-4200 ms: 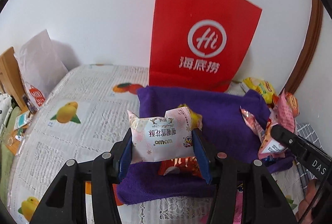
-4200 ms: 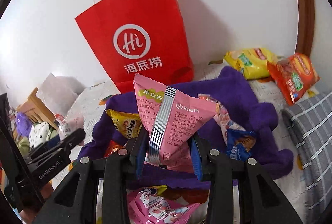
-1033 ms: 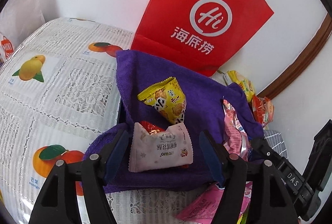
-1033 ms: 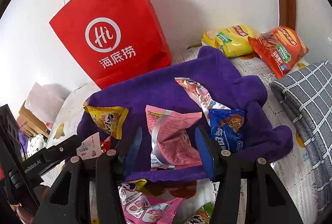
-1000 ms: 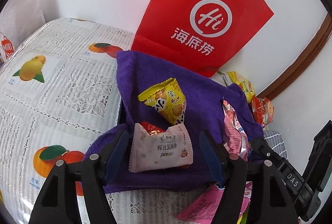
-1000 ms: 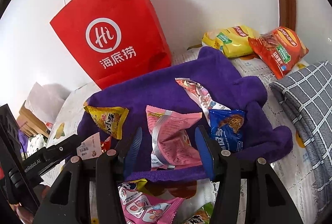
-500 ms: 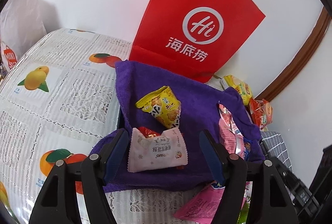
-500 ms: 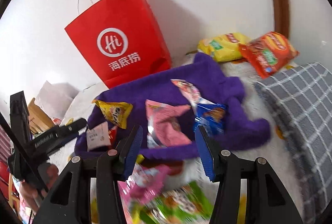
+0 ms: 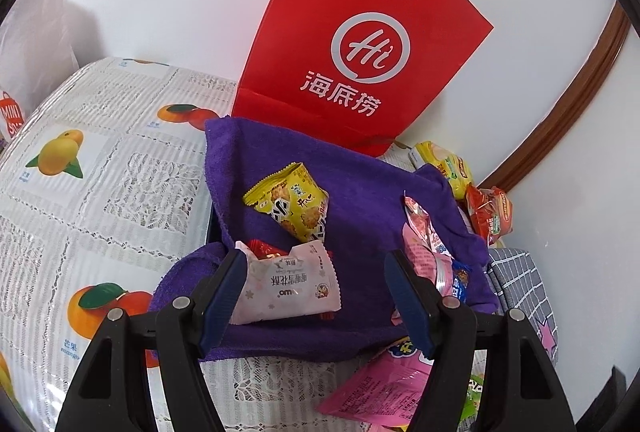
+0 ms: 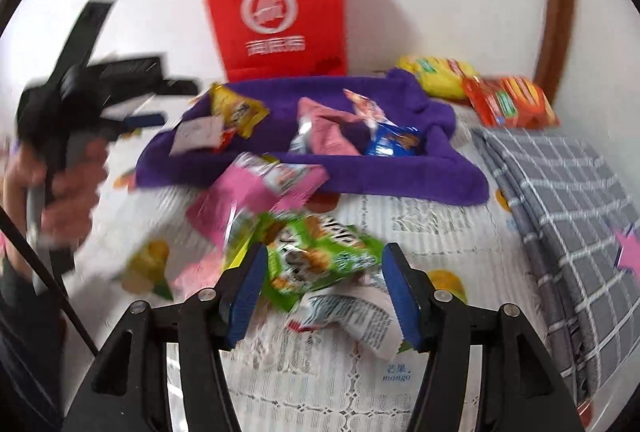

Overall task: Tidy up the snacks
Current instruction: 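Withdraw both tools from the towel back toward the snack pile, then grasp the green snack bag with the right tool while the left tool reaches the pink packet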

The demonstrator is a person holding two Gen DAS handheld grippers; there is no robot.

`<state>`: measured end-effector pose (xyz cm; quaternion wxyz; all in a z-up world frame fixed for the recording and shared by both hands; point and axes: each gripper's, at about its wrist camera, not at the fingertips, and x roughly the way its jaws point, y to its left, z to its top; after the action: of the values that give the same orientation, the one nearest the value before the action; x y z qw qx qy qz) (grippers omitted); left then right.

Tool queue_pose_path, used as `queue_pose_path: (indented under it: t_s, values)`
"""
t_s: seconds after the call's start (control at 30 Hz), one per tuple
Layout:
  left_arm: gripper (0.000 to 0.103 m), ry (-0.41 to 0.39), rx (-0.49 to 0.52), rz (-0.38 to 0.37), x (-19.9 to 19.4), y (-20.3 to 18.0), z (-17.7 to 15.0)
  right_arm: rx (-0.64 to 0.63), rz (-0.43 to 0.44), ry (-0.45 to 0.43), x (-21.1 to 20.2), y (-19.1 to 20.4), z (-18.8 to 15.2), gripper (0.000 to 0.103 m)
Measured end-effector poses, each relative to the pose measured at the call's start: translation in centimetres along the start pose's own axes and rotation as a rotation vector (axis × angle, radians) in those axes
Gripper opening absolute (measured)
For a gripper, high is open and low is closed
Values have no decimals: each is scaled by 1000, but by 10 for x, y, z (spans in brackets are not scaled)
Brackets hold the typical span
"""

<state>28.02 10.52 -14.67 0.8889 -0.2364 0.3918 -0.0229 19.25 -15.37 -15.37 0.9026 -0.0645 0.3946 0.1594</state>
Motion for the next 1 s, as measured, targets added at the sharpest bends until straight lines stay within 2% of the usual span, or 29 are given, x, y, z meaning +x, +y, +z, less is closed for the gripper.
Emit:
queue_pose_path:
  t_s: [0.13, 0.2, 0.33, 0.43, 0.6, 0.83, 0.9, 1.0]
  values:
    - [69, 14, -13, -15, 1, 2, 0, -111, -29, -38, -5, 17, -1, 69]
    - [69, 15, -20, -24, -1, 3, 1, -160, -19, -49, -6, 24, 0, 76]
    - [69, 18, -27, -35, -2, 5, 2, -227, -63, -33, 5, 33, 1, 76]
    - [69, 42, -42, -50, 2, 7, 2, -226, -65, 9, 17, 28, -1, 76]
    - [69, 59, -49, -54, 5, 9, 0, -217, -63, 24, 27, 19, -3, 76]
    - [69, 67, -34, -46, 8, 5, -2, -242, -104, 68, 51, 15, -4, 76]
    - [69, 68, -30, -48, 7, 4, -2, -222, -82, 71, 54, 12, -1, 69]
    - [69, 70, -16, -54, 7, 1, -3, -165, -59, 55, 53, 5, 4, 64]
